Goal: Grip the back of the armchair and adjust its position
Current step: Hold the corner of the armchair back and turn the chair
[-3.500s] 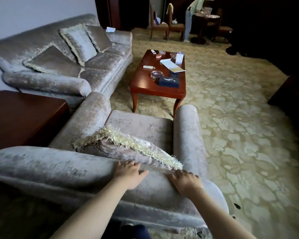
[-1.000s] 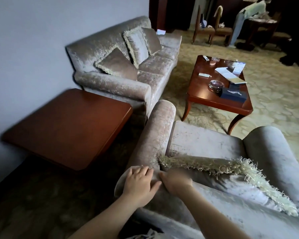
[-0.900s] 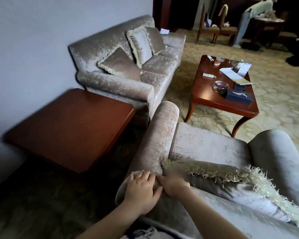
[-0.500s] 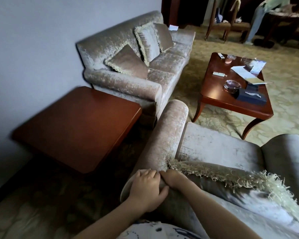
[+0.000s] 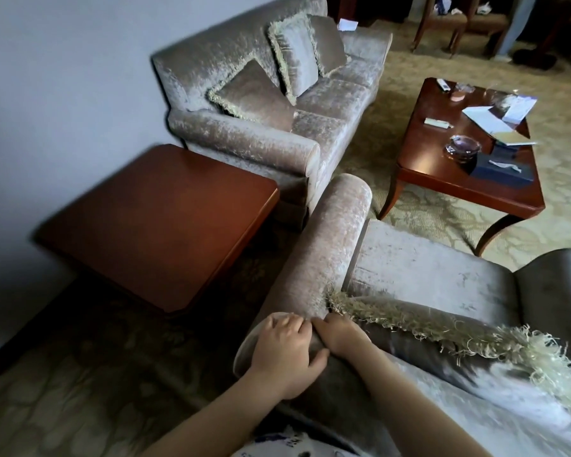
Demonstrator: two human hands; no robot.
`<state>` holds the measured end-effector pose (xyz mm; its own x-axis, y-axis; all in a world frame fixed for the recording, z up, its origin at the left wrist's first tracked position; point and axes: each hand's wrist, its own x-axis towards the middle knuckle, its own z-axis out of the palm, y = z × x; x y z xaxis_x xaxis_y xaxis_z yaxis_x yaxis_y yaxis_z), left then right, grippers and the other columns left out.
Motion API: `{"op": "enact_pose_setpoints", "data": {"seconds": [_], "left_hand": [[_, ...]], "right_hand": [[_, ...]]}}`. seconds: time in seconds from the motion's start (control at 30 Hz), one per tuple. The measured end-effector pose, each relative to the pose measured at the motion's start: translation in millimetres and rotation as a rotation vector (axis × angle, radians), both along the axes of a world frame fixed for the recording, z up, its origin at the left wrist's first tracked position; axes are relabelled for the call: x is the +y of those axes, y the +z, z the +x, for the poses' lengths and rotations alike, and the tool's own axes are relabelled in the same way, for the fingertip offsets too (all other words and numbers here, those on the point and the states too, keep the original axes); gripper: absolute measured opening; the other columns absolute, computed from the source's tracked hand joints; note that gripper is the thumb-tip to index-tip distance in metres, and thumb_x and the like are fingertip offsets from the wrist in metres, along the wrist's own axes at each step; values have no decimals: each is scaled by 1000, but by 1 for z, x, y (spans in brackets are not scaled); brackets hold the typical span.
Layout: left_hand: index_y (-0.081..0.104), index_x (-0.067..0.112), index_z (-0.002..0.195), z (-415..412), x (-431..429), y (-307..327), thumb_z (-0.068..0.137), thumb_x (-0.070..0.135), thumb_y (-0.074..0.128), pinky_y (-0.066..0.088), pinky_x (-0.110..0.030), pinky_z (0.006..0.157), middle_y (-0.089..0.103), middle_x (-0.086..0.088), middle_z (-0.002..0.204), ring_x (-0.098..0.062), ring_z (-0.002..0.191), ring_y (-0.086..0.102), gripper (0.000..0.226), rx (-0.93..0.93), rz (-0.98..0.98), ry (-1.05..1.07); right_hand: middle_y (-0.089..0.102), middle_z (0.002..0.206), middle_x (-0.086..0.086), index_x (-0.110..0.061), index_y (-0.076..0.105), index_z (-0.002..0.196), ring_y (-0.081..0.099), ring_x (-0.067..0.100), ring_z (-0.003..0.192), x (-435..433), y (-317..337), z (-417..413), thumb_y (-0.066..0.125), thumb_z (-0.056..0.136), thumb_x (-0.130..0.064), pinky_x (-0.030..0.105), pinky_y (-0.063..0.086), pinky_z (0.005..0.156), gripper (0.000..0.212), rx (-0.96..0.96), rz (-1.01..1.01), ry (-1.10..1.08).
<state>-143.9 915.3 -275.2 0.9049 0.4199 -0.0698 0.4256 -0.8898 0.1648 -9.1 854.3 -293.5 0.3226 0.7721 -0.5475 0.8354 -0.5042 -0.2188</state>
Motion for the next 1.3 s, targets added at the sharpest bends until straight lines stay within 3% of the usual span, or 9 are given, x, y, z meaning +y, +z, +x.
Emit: {"op": "enact_pose_setpoints", "data": {"seconds": [0.33,0.43,0.53,0.73,0.9,1.07,1.23,1.3], "left_hand": [[53,16,124,21,33,8,80,61,16,25,-35,104,56,-1,129,-19,124,44,73,6,19,-16],[51,16,127,17,30,7,88,58,27,22,-33,106,53,-2,133,-18,128,41,62,22,6,-5],[47,17,132,10,25,6,91,57,30,17,-34,110,48,-2,139,-19,133,36,60,14,23,9],[31,17,145,-6,22,8,92,59,26,12,-33,114,34,-1,151,-15,139,24,68,59,51,1],[25,15,147,-9,22,17,93,58,26,12,-35,114,28,-3,154,-15,141,21,69,137,32,-30],[31,11,141,5,11,24,91,64,22,20,-40,112,33,-10,150,-25,139,26,74,235,63,12],[18,21,149,35,-42,12,90,64,17,11,-48,114,14,-6,158,-26,144,11,72,215,8,-111],[22,25,148,42,-70,6,90,65,16,8,-48,114,15,-2,158,-22,145,11,71,175,-10,-198]], "right_hand": [[50,129,30,-7,41,137,52,38,120,30,7,21,32,100,-19,42,42,98,40,84,34,-82],[54,126,27,-7,46,132,54,38,117,27,3,16,34,100,-24,40,43,96,38,95,64,-204],[61,120,19,-5,58,119,57,33,113,17,4,15,40,97,-37,34,45,91,43,175,140,-463],[62,121,18,-7,61,109,57,32,112,-15,12,16,41,93,-44,34,43,88,45,189,199,-513],[62,126,14,-15,61,115,56,31,116,-59,22,15,40,91,-47,34,44,90,45,131,218,-592],[61,129,12,-24,56,123,57,31,116,-128,30,13,37,86,-50,35,45,90,49,-40,193,-717],[64,121,15,-18,60,110,61,32,108,-215,31,25,32,90,-47,35,44,87,45,-199,124,-831],[64,121,16,-15,61,107,60,31,109,-249,30,32,32,89,-45,35,43,88,45,-247,99,-896]]}}
